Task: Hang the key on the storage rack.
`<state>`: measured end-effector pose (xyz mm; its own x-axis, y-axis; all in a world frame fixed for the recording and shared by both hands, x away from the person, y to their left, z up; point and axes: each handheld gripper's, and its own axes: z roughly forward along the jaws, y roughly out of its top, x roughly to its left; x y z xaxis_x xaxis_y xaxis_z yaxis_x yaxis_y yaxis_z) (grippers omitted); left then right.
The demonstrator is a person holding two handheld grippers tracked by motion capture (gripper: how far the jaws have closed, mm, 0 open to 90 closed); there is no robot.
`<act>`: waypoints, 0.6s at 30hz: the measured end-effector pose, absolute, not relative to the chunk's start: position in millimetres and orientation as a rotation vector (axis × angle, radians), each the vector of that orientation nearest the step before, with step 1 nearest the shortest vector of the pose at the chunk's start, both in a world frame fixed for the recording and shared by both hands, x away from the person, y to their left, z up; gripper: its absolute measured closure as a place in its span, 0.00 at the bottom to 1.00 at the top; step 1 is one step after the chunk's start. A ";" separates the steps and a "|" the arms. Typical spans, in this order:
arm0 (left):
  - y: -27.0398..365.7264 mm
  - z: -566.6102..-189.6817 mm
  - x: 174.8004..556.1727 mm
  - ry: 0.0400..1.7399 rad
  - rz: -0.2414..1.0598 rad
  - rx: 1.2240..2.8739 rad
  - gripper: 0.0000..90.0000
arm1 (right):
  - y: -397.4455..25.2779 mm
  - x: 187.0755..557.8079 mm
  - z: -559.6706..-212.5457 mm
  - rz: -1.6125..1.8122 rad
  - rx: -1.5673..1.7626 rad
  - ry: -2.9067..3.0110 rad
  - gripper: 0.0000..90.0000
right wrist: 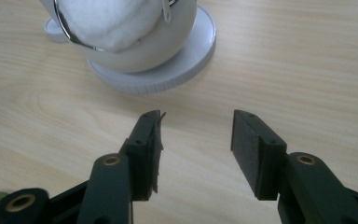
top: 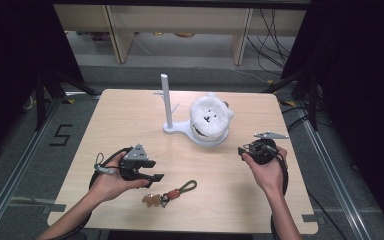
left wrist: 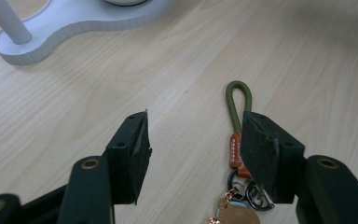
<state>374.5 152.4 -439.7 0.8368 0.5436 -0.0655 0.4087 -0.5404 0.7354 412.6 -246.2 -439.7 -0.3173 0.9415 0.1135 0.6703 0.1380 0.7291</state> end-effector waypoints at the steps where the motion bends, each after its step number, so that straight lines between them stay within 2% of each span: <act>1: 150.2 -440.0 373.7 0.703 0.216 2.199 0.47 | -244.2 410.3 -441.2 0.991 1.596 2.052 0.61; 8: 142.4 -436.5 370.9 0.676 0.167 2.310 0.48 | -248.7 402.7 -457.0 0.970 1.602 2.100 0.61; 10: 143.5 -431.7 372.5 0.616 0.147 2.390 0.49 | -249.4 399.9 -459.5 0.963 1.603 2.109 0.62; 12: 140.0 -433.0 370.2 0.658 0.130 2.350 0.50 | -247.8 397.3 -459.4 0.957 1.632 2.102 0.62; 14: 137.9 -431.4 371.0 0.625 0.128 2.429 0.50 | -244.9 392.4 -461.7 0.952 1.651 2.114 0.62; 18: 132.4 -432.4 368.8 0.603 0.103 2.476 0.52 | -241.7 390.5 -464.6 0.936 1.644 2.143 0.63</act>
